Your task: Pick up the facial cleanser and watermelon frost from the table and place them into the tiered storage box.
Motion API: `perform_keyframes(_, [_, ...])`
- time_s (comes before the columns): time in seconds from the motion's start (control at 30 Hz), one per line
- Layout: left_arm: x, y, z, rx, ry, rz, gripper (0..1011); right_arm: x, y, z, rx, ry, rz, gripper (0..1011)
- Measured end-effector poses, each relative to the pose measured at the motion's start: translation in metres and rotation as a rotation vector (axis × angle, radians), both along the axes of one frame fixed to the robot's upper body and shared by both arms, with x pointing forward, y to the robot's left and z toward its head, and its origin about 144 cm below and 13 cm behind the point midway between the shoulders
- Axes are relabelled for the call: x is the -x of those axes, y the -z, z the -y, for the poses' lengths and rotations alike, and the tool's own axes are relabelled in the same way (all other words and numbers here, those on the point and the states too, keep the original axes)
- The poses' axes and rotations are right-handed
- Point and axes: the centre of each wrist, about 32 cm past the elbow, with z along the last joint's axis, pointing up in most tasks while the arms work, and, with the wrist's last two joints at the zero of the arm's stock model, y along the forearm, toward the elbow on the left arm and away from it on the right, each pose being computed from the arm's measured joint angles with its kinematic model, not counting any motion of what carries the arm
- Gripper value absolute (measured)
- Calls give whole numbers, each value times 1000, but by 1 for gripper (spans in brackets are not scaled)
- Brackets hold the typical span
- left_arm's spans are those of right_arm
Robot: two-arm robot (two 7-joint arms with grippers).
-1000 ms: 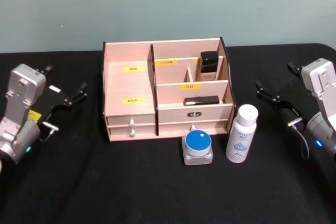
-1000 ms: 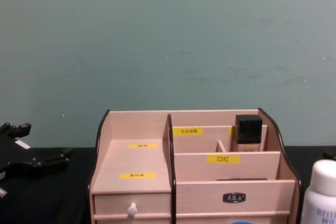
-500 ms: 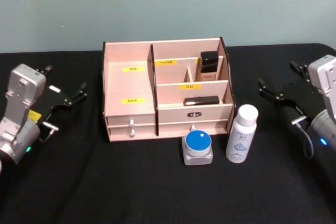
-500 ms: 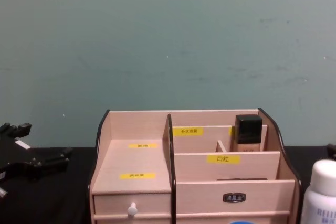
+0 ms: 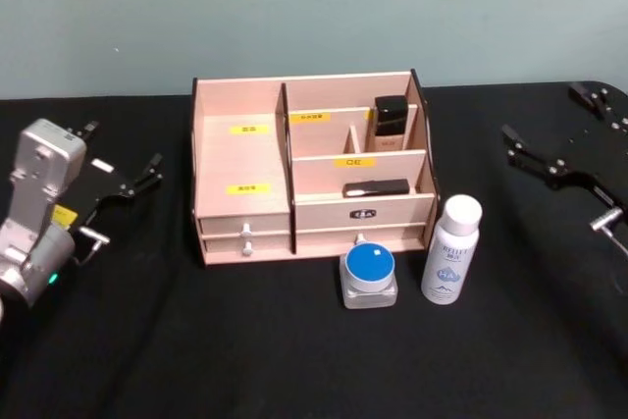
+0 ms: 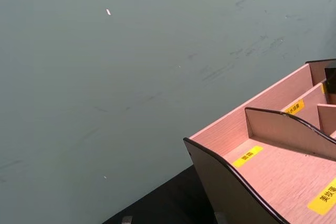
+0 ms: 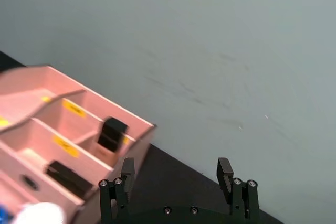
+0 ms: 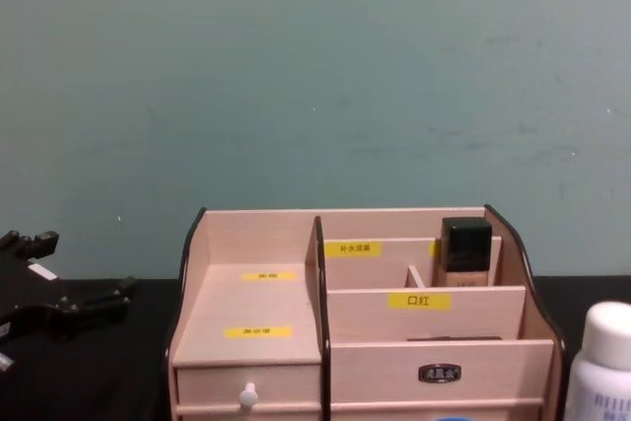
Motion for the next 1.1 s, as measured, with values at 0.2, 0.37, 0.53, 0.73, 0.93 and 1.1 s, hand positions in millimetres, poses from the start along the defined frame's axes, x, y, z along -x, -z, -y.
perform_keyframes(0.2, [0,0,0,0,0,0,1010,31,-19,-5,3,-68,-13,1002])
perform_keyframes(0.37, [0,0,0,0,0,0,1010,50,-25,-9,-10,-112,-53,1002])
perform_keyframes(0.53, [0,0,0,0,0,0,1010,66,-24,-13,-28,-155,-107,1002])
perform_keyframes(0.73, [0,0,0,0,0,0,1010,75,-17,-15,-40,-171,-198,1002])
perform_keyframes(0.93, [0,0,0,0,0,0,1010,76,-4,-13,-41,-158,-288,1002])
perform_keyframes(1.1, [0,0,0,0,0,0,1010,73,6,-13,-52,-161,-335,1002])
